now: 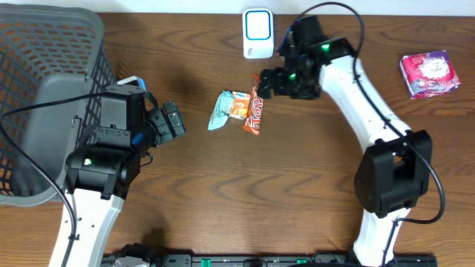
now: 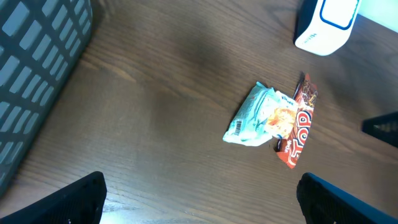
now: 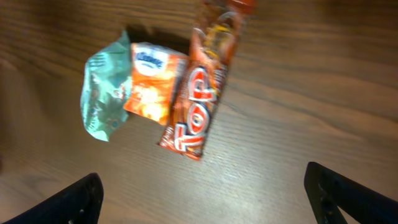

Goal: Scan the item barcode
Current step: 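Reach the right gripper down and grasp the red Top candy bar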

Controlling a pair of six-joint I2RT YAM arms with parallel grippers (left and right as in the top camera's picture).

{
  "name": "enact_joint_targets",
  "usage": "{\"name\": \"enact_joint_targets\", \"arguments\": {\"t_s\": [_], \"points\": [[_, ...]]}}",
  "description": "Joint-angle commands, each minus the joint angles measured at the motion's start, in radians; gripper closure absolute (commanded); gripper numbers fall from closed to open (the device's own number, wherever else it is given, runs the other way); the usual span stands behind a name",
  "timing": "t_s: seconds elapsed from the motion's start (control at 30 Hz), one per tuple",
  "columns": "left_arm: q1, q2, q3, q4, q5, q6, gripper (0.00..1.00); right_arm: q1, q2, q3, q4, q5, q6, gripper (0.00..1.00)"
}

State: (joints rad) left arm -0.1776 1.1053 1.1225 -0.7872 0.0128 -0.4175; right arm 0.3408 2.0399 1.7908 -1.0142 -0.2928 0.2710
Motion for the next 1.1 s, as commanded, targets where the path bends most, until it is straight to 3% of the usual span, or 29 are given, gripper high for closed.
{"name": "enact_joint_targets", "arguments": {"t_s": [0.0, 0.73, 0.93, 1.07], "points": [[0.004, 0.001, 0.006, -0.002, -0.005, 0.013, 0.02, 0.032, 0.01, -0.004, 0.021, 0.055, -0.012, 0.01], [0.004, 0.001, 0.006, -0.002, -0.005, 0.013, 0.02, 0.127, 0.01, -0.066, 0.032, 0.058, 0.006, 0.01], [0.004, 0.001, 0.006, -0.002, -0.005, 0.013, 0.02, 0.127, 0.01, -0.136, 0.054, 0.224, 0.171, 0.01], [0.004, 0.001, 0.006, -0.002, -0.005, 0.013, 0.02, 0.12, 0.01, -0.175, 0.115, 0.269, 0.184, 0.01]]}}
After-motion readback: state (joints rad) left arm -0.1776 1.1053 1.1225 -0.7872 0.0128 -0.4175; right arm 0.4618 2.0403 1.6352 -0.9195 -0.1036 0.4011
